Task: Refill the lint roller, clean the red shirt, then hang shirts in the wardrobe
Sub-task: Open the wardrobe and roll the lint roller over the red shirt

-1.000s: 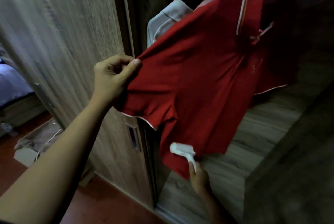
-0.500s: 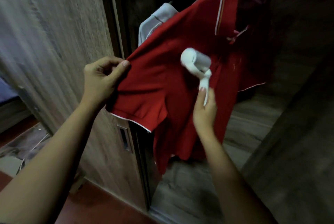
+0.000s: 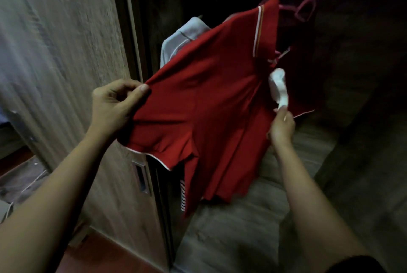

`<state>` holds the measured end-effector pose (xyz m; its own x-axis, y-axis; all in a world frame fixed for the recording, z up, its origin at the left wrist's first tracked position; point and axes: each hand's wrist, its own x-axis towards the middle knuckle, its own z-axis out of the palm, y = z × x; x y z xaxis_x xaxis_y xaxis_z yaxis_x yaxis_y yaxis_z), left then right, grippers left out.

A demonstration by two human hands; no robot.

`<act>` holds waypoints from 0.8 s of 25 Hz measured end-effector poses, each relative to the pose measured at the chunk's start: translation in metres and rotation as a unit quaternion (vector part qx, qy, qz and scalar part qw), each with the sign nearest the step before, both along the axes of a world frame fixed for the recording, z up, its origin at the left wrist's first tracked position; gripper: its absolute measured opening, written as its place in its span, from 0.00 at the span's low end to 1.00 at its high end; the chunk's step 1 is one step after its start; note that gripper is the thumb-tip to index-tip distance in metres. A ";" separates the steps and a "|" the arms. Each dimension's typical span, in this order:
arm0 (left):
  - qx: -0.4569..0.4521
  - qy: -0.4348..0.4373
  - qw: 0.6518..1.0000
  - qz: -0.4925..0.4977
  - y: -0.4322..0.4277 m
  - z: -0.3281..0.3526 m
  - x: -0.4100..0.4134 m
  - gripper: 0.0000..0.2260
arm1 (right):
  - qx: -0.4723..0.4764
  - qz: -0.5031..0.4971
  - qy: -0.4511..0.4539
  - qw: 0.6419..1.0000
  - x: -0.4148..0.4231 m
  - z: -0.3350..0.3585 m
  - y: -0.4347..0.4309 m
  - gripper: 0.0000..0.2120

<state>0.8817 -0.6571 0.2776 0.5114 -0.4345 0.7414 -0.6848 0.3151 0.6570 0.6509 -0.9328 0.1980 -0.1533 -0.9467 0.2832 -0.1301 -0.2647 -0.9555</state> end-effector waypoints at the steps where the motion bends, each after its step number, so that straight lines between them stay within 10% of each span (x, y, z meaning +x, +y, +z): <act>1: 0.000 0.003 1.000 0.000 0.000 0.001 0.000 0.04 | 0.007 0.009 -0.014 1.000 -0.005 0.003 -0.016 0.27; 8: 0.001 -0.006 1.000 0.007 0.000 0.003 -0.004 0.05 | 0.047 0.228 0.124 0.965 0.010 -0.108 0.124 0.16; 17: 0.014 -0.052 0.998 0.032 -0.001 0.003 -0.009 0.07 | 0.103 0.031 -0.084 0.991 0.000 -0.001 -0.064 0.20; 20: 0.013 -0.052 0.998 0.033 0.001 0.005 -0.009 0.11 | 0.085 0.053 -0.018 0.995 0.003 -0.031 -0.049 0.23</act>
